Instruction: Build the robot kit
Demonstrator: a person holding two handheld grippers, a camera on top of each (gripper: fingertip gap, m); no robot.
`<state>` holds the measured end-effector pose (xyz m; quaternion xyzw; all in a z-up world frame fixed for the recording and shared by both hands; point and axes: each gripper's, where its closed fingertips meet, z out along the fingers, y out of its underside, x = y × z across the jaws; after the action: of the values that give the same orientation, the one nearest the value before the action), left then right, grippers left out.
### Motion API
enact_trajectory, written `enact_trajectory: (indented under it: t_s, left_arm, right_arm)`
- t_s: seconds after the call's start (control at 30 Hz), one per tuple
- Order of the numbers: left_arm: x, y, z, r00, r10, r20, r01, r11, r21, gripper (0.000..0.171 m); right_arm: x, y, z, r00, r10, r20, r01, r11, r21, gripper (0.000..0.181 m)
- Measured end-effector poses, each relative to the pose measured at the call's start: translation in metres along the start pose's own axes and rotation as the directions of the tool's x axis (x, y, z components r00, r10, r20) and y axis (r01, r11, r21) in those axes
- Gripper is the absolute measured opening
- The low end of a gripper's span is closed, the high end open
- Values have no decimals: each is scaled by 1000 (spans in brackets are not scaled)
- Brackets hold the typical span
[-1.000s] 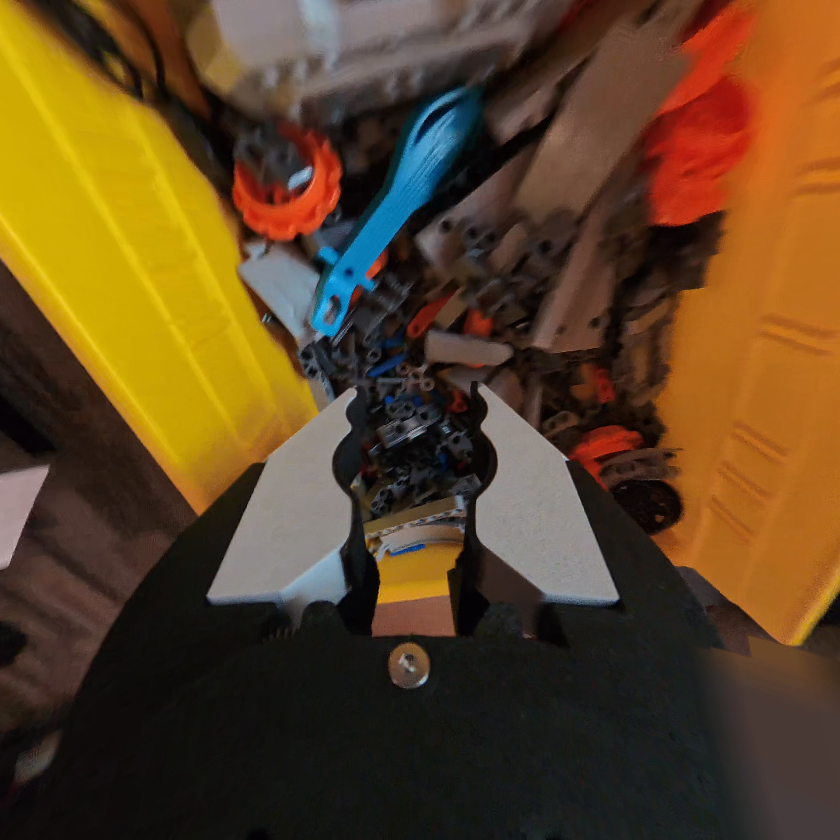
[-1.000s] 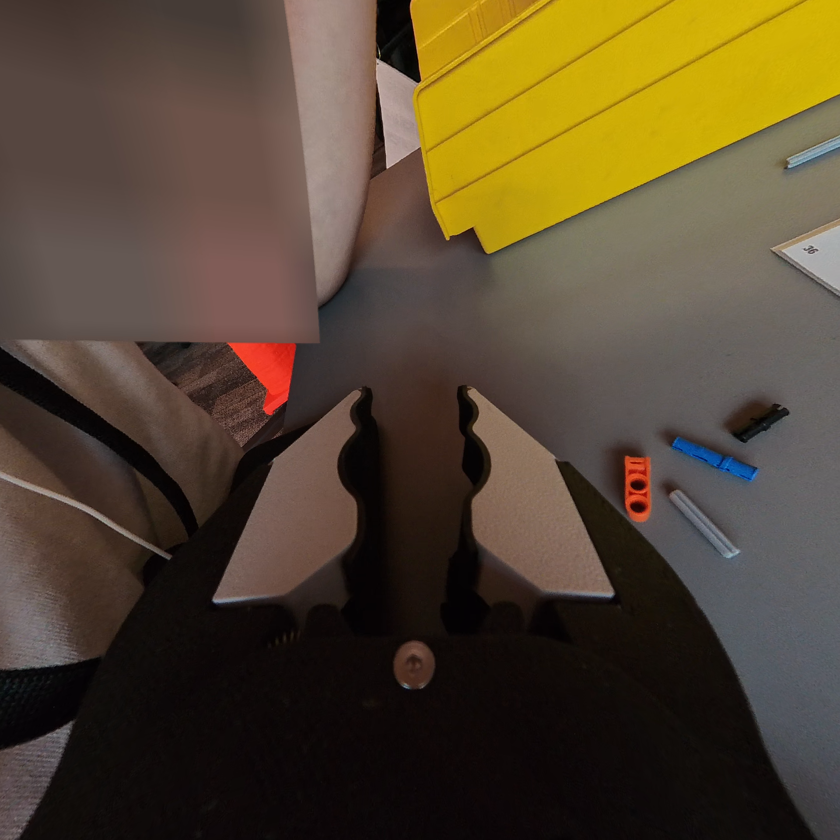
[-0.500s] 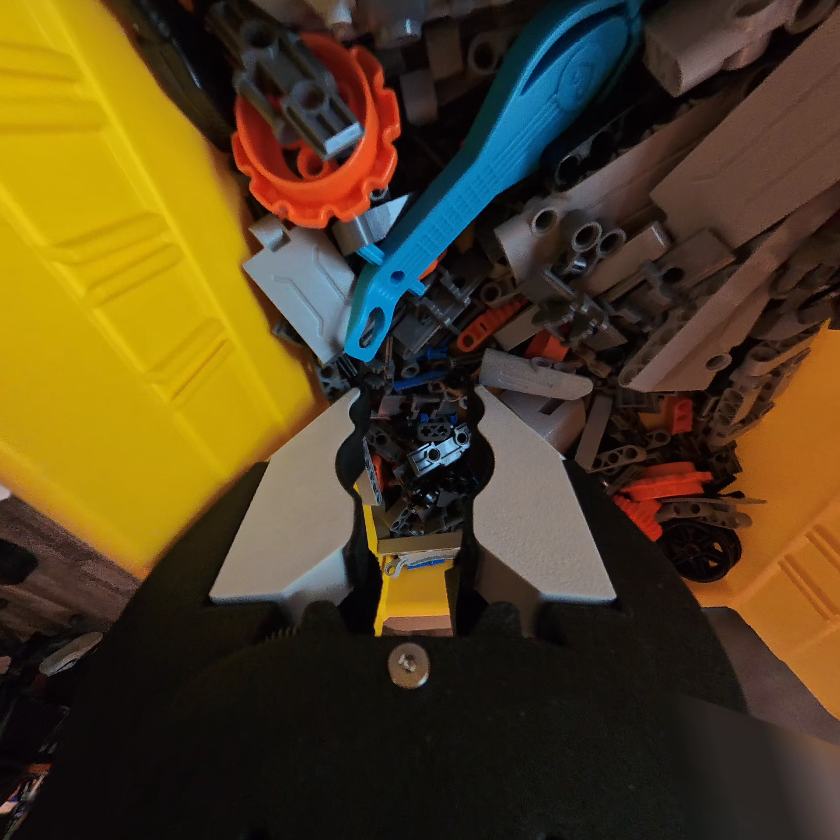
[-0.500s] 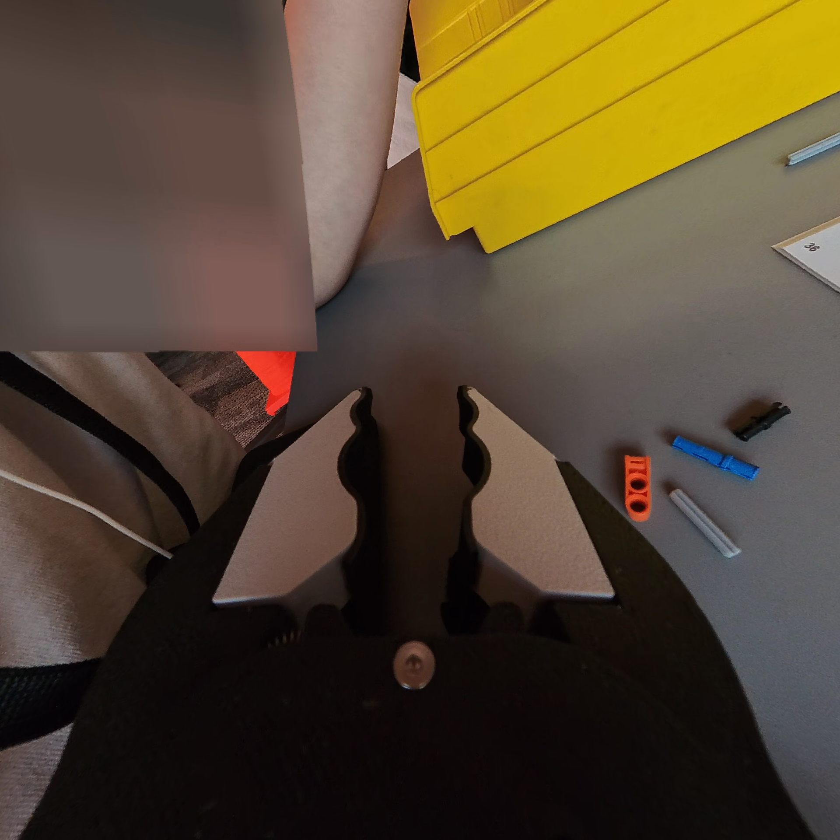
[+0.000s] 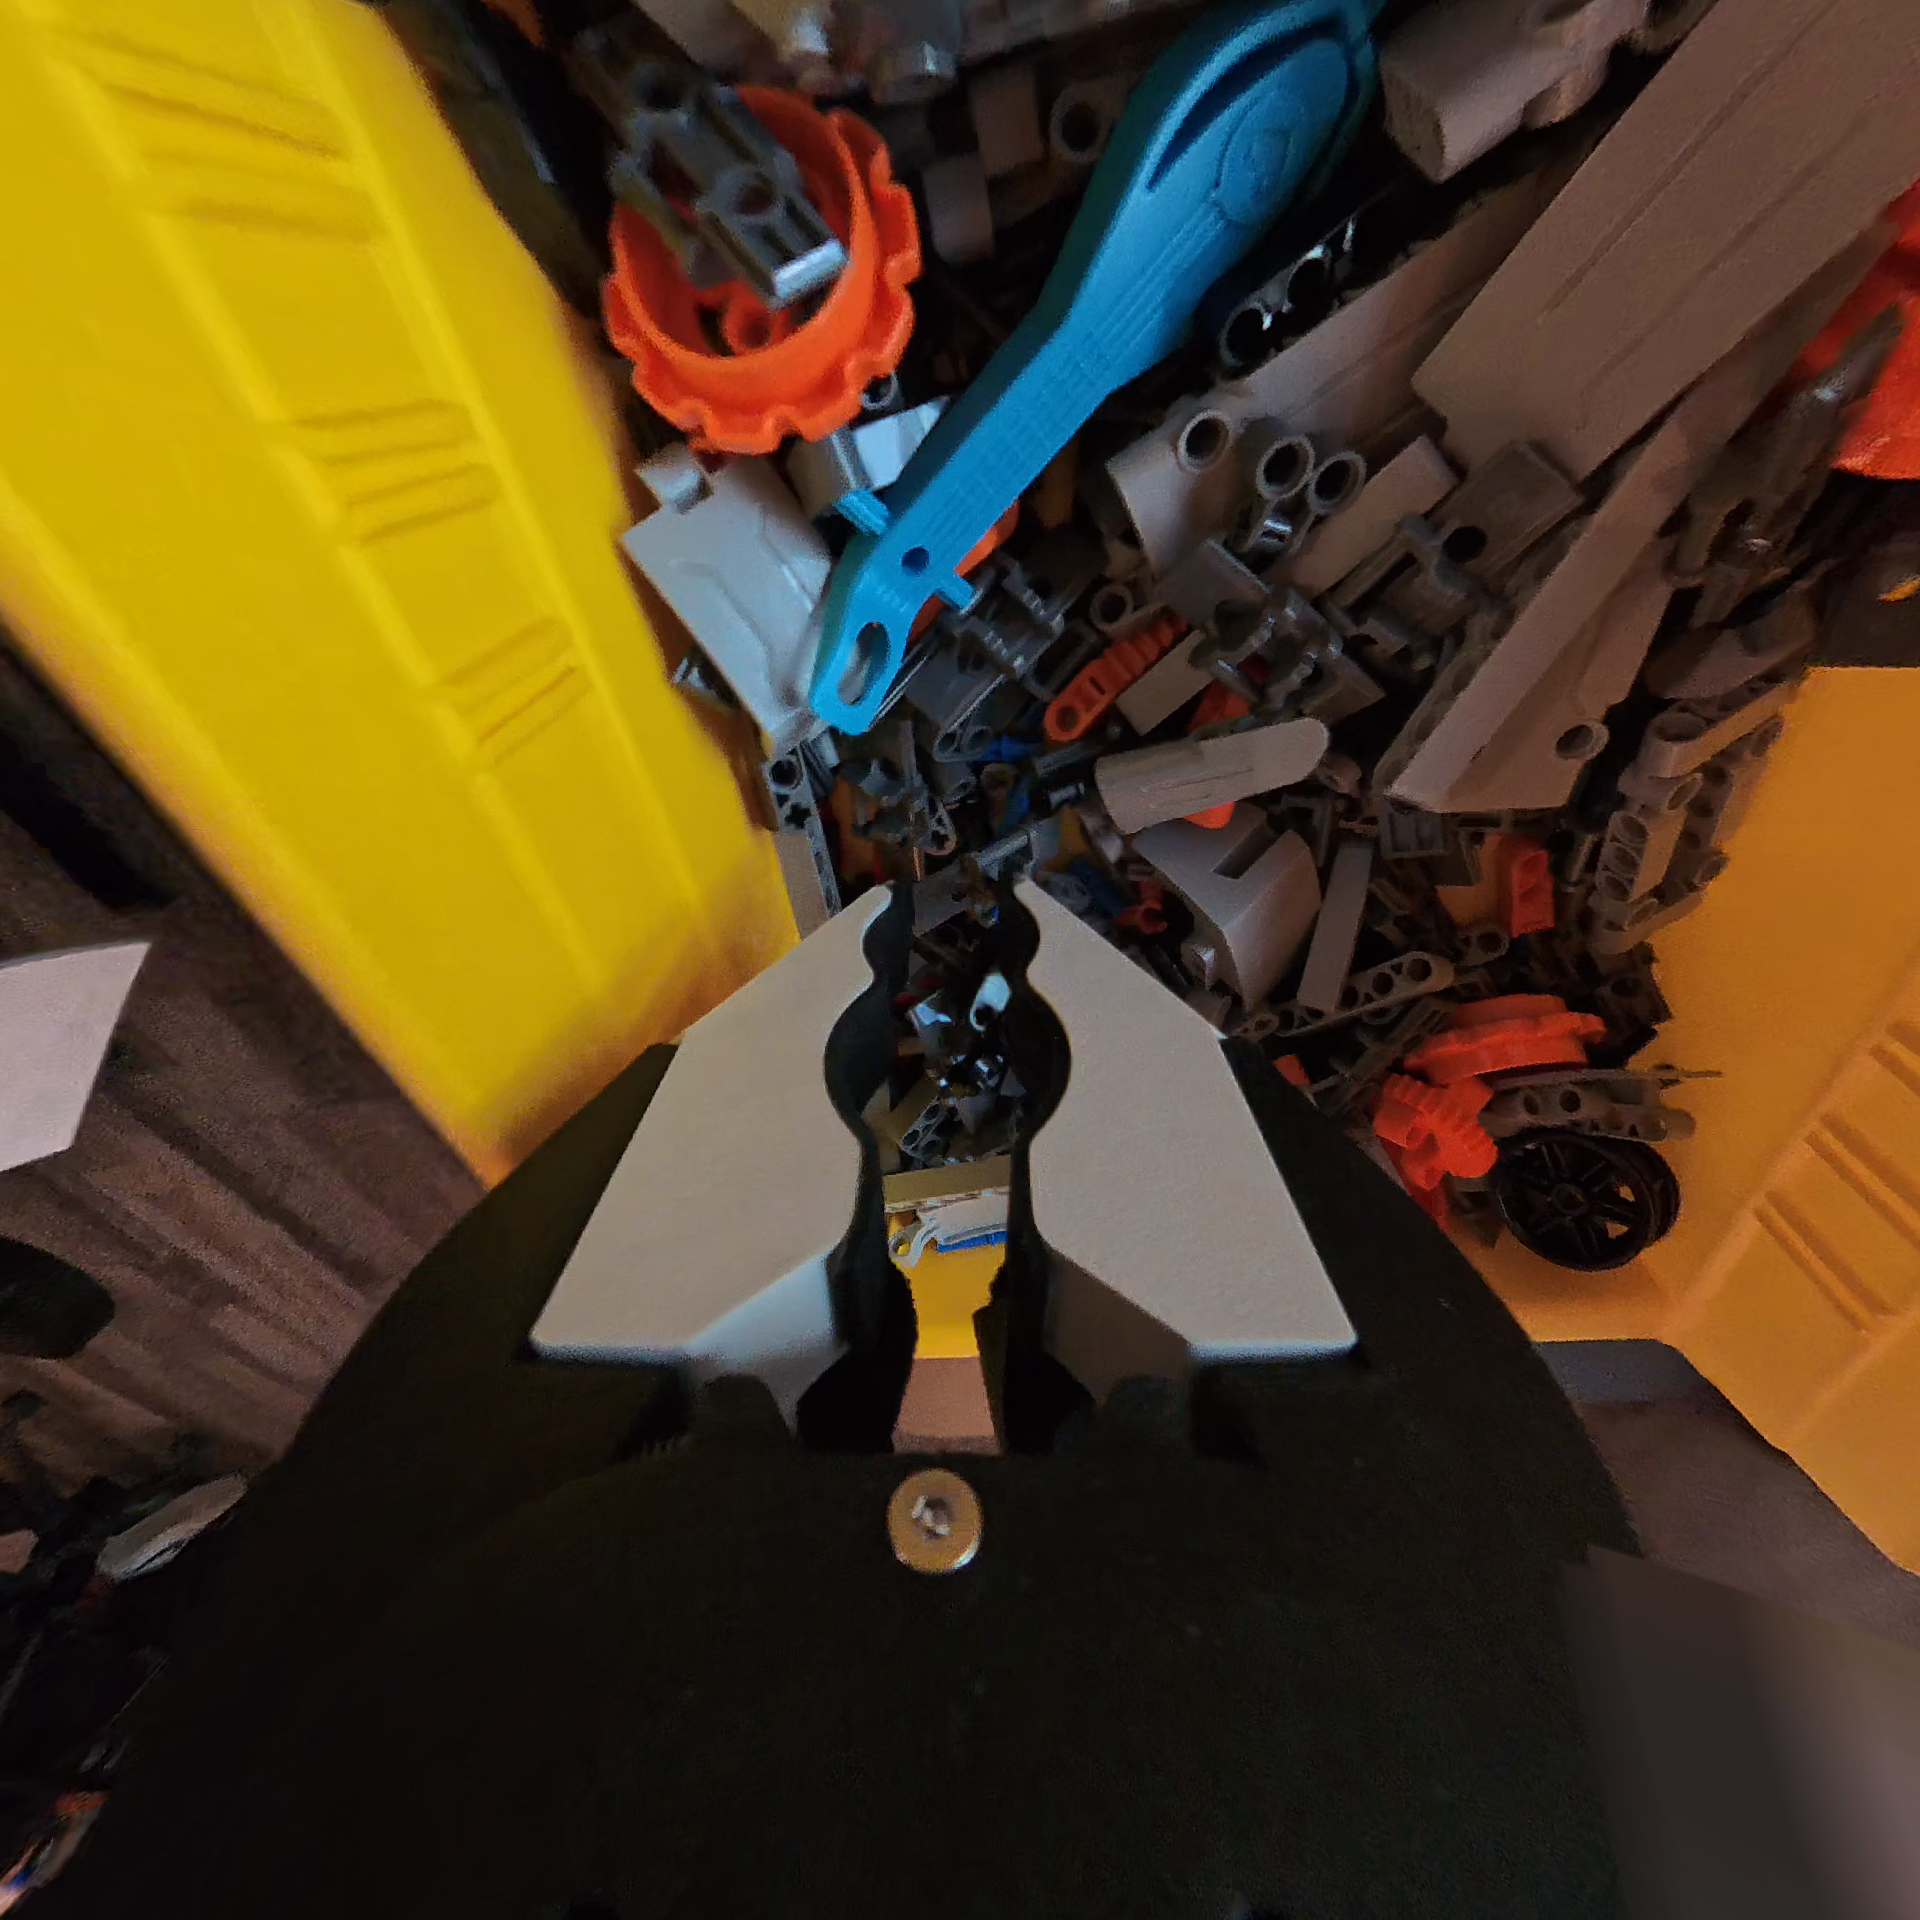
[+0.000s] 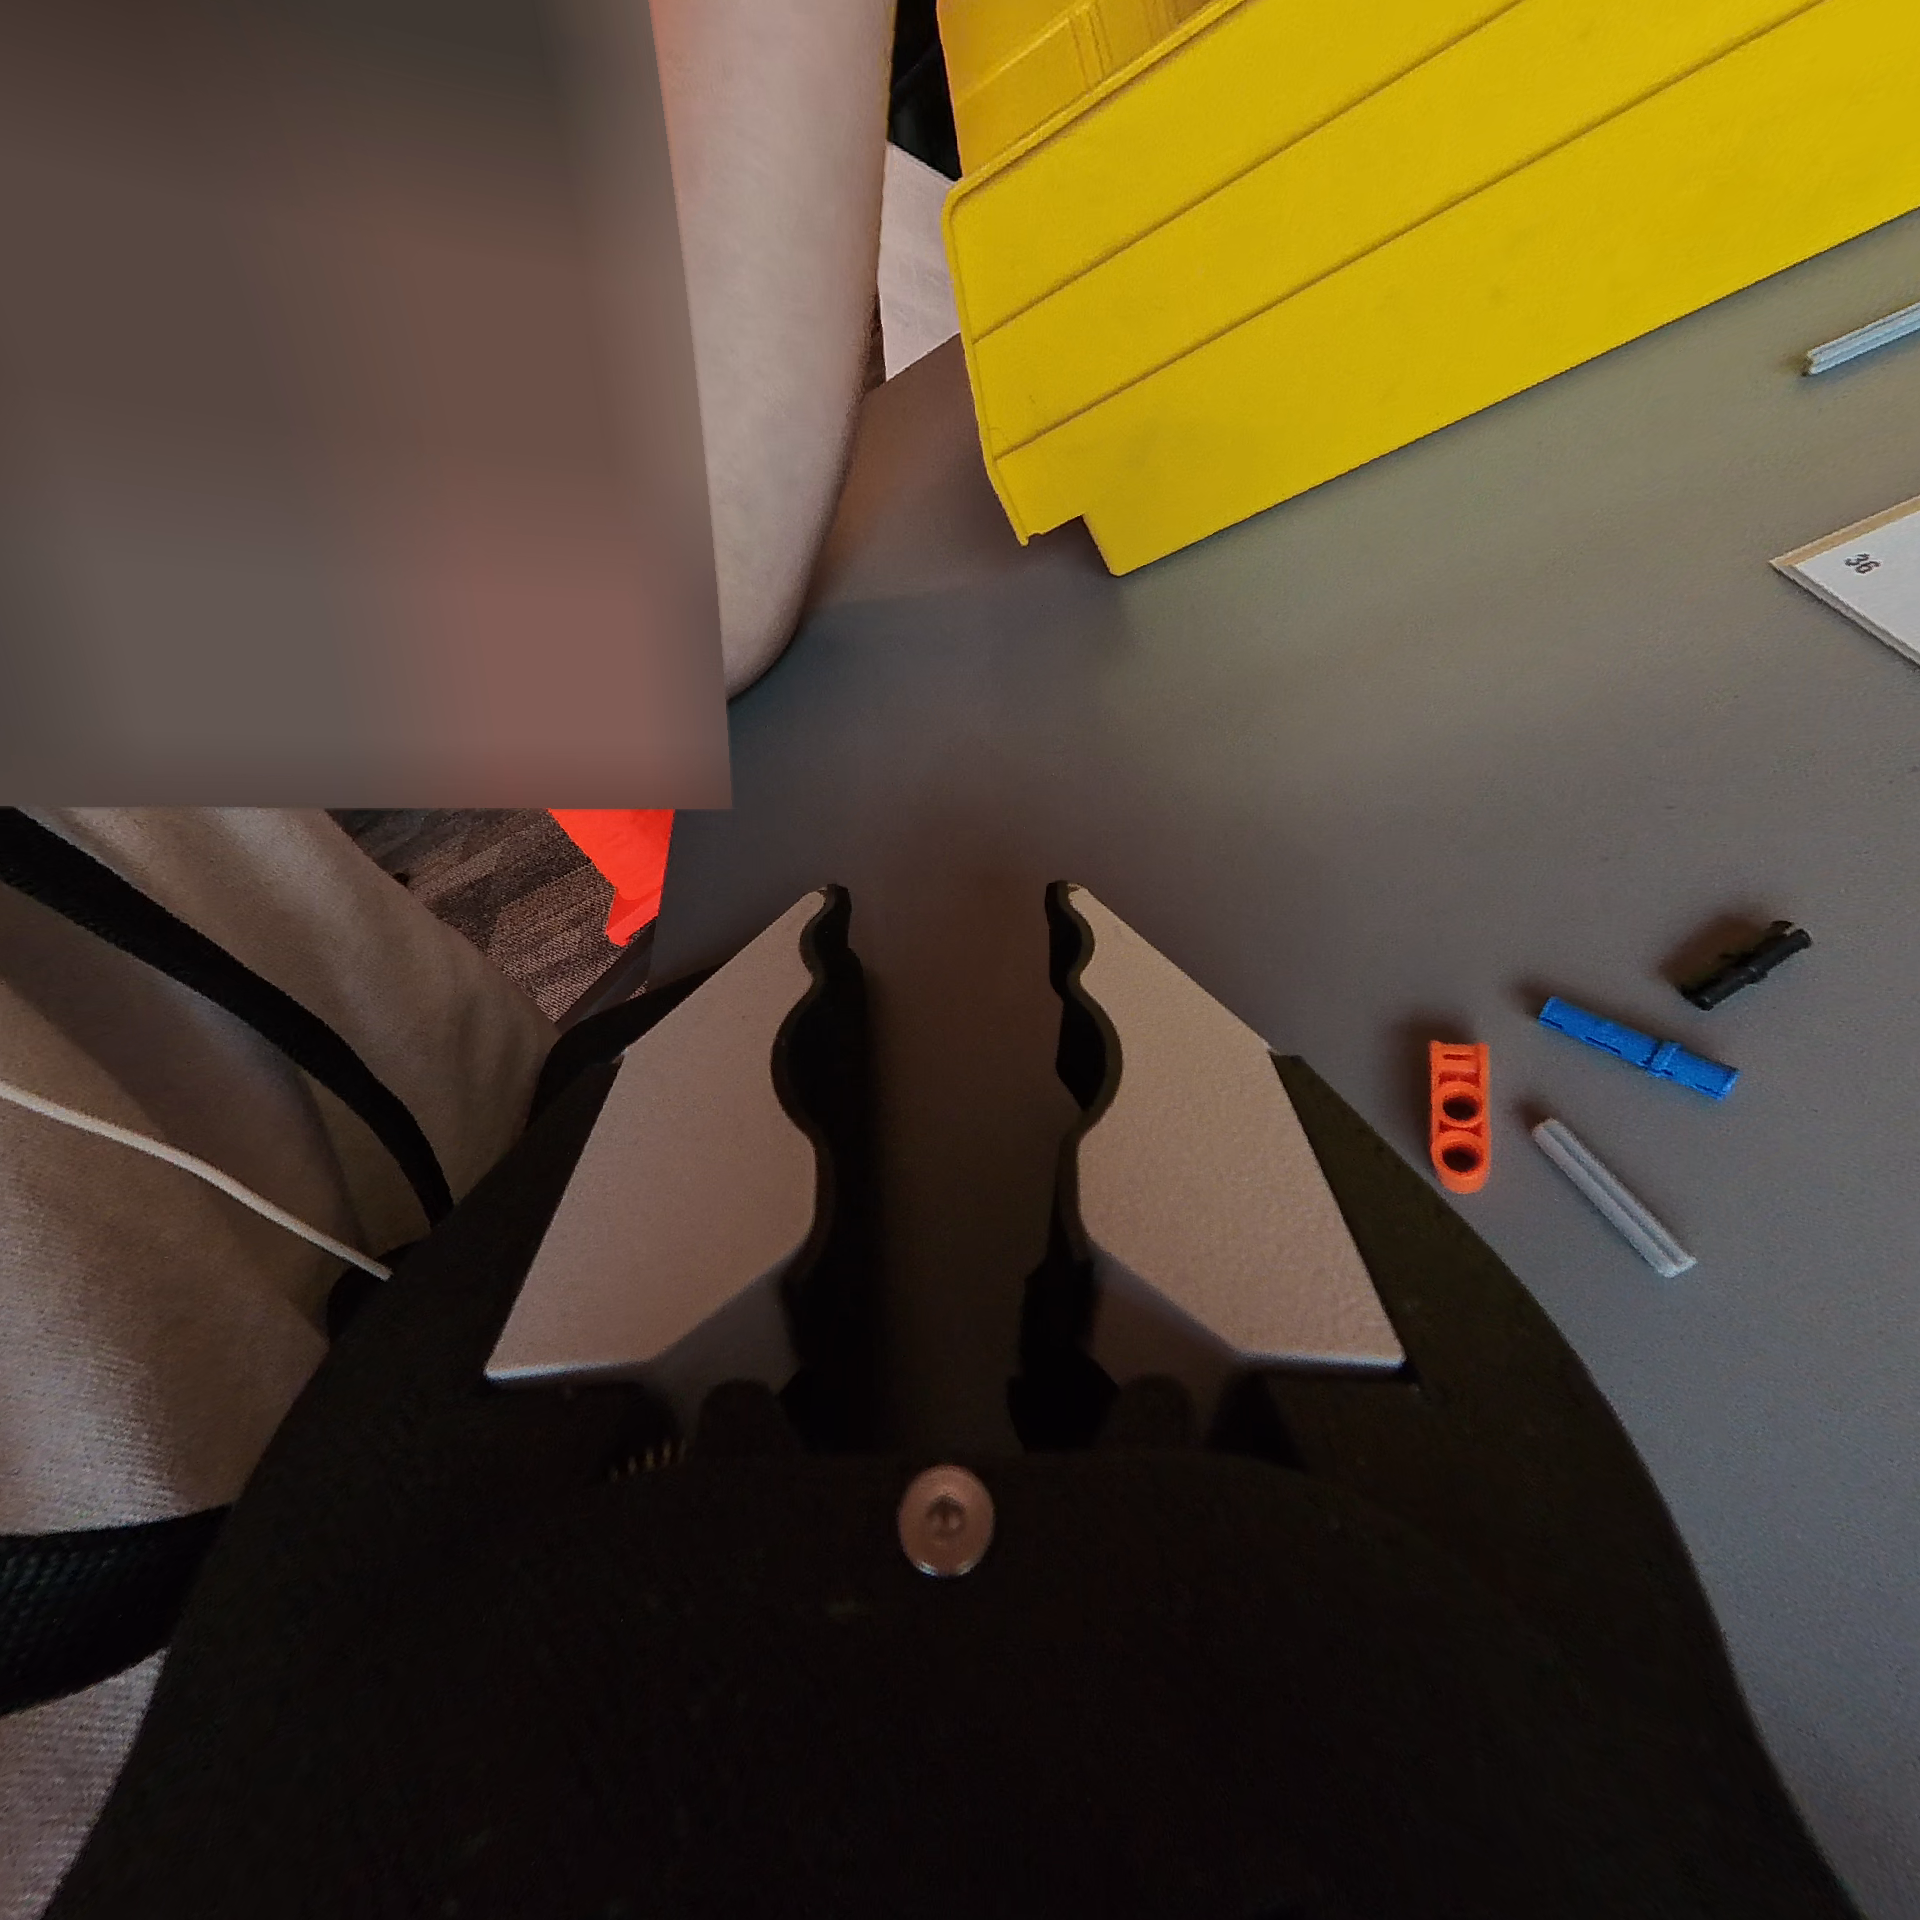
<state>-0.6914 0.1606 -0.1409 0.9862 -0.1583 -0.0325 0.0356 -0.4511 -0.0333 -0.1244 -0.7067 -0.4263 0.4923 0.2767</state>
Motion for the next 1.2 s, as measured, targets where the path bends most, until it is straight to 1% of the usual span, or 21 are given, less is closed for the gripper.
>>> enact_trajectory:
  t_s: [0.23, 0.33, 0.47, 0.63, 0.73, 0.9, 0.93, 0.97, 1.0, 1.07, 1.1, 1.13, 1.2]
  left_arm:
    - [-10, 4, -32, 999, -54, -10, 55, 987, 149, 14]
    - [-10, 2, -38, 998, -61, -15, 63, 982, 179, 14]
    - [-7, -4, -38, 999, -53, -15, 54, 980, 190, 14]
    - [7, -12, -38, 999, 5, -36, 2, 979, 202, 14]
    - [19, -17, -42, 995, 44, -89, -22, 972, 233, 14]
    - [38, -23, -50, 983, 126, -137, -83, 956, 281, 15]
    - [42, -25, -53, 979, 146, -140, -99, 949, 298, 24]
    - [44, -29, -56, 979, 162, -127, -114, 941, 319, 45]
    - [44, -32, -61, 979, 171, -108, -125, 930, 345, 55]
    - [44, -34, -70, 982, 164, -95, -115, 915, 386, 52]
    - [42, -31, -71, 985, 146, -95, -99, 919, 383, 51]
    - [37, -24, -67, 988, 119, -94, -79, 933, 352, 52]
    - [27, -3, -48, 995, 55, -88, -35, 975, 219, 58]
  right_arm:
    - [0, 0, 0, 1000, -3, -1, 3, 1000, -2, 39]
    - [0, 0, 0, 1000, -3, -2, 3, 1000, -4, 39]
    - [0, 1, 0, 1000, -2, -2, 2, 1000, -5, 39]
    - [0, 0, 0, 1000, -1, 0, 1, 1000, -4, 38]
    - [0, 0, 0, 1000, 0, 0, 0, 1000, -2, 38]
    - [0, 0, 0, 1000, 2, 1, -2, 1000, -2, 38]
    - [0, 0, 0, 1000, 2, 1, -2, 1000, -2, 38]
    - [0, 0, 0, 1000, 2, 1, -2, 1000, -3, 38]
    - [0, 0, 0, 1000, 2, 1, -2, 1000, -3, 38]
    - [0, 0, 0, 1000, 2, 1, -2, 1000, -2, 38]
    - [0, 0, 0, 1000, 3, 2, -3, 1000, -2, 38]
    - [0, 0, 0, 1000, 4, 2, -4, 1000, -2, 38]
    - [0, 0, 0, 1000, 5, 2, -5, 1000, -2, 38]
